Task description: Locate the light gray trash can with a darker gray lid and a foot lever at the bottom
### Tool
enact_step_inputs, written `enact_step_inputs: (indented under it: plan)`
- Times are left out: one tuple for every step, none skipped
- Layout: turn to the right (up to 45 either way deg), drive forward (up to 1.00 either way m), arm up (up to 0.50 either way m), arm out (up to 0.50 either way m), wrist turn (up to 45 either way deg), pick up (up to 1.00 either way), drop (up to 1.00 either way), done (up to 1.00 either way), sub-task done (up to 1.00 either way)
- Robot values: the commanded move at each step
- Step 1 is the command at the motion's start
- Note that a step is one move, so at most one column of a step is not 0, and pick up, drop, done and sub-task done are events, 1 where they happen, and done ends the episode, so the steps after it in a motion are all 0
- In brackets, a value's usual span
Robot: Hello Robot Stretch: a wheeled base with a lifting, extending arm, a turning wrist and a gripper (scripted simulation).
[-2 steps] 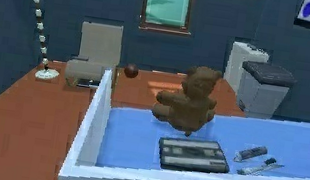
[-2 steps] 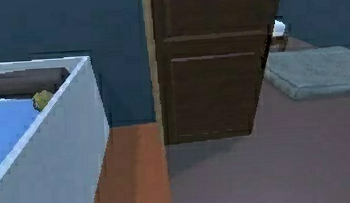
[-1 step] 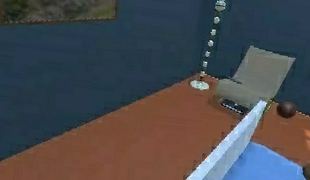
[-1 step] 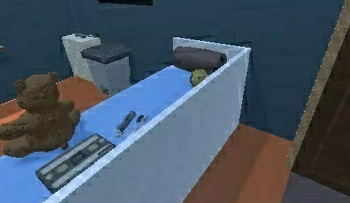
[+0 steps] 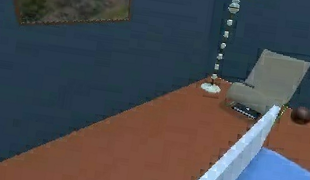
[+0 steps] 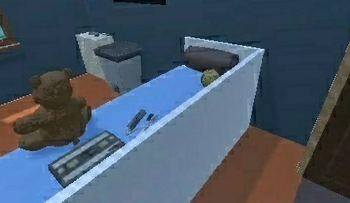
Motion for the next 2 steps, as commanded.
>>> enact_step_inputs:
  plan:
    - [0.0, 0.45, 0.00, 0.00, 0.0, 0.00, 0.00, 0.00, 0.00]
    - [24.0, 0.00, 0.00, 0.00, 0.0, 0.00, 0.00, 0.00, 0.00]
